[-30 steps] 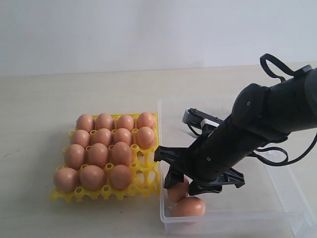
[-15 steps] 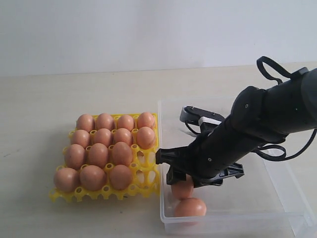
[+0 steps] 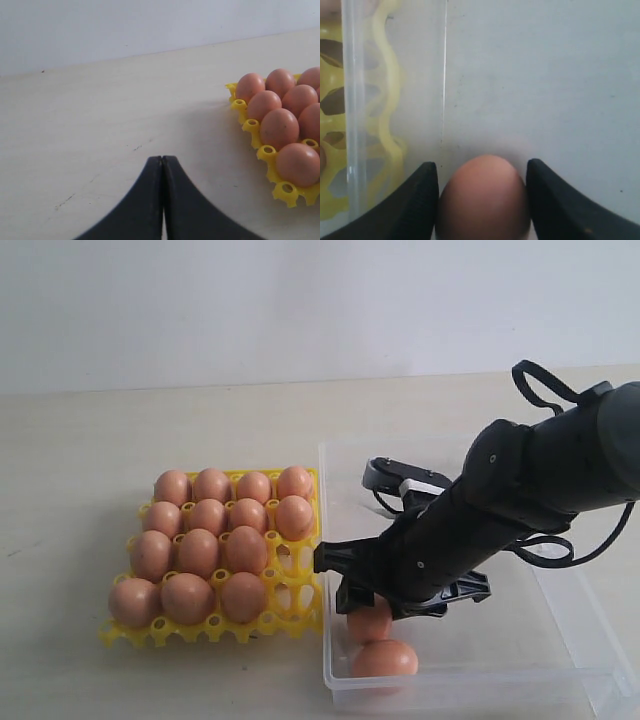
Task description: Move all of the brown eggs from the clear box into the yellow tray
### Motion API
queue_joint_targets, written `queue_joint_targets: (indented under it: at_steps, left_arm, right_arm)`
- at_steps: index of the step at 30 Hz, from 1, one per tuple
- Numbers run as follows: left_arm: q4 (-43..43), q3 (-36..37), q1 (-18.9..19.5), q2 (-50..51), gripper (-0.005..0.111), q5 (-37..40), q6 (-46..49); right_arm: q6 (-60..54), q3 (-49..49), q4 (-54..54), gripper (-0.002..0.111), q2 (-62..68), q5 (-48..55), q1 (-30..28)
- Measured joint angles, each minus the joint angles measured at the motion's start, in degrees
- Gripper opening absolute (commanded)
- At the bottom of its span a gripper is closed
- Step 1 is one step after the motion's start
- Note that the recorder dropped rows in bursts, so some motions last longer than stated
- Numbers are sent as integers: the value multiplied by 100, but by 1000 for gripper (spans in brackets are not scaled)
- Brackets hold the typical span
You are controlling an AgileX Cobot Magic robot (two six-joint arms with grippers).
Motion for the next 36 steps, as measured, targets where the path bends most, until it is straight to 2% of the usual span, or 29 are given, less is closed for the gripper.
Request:
queue_joint_targets:
  at_steps: [2, 6, 14, 21, 29, 36]
  left_arm:
    - [0, 0, 0, 0, 0, 0, 0]
    - [0, 0, 0, 0, 0, 0, 0]
    - [0, 0, 0, 0, 0, 0, 0]
    - [0, 0, 0, 0, 0, 0, 0]
    - [0, 0, 0, 0, 0, 0, 0]
    - [0, 0, 0, 0, 0, 0, 0]
  right_arm:
    - [0, 0, 0, 35, 3, -10, 0]
    - [-43, 0, 0, 0, 3, -32, 0]
    - [-277, 0, -178, 0, -115, -268, 23]
    - [-304, 0, -341, 0, -720, -857, 50]
    - [-304, 0, -593, 0, -1293, -2292, 733]
    - [-266, 0, -945, 0, -1156, -3082, 1409]
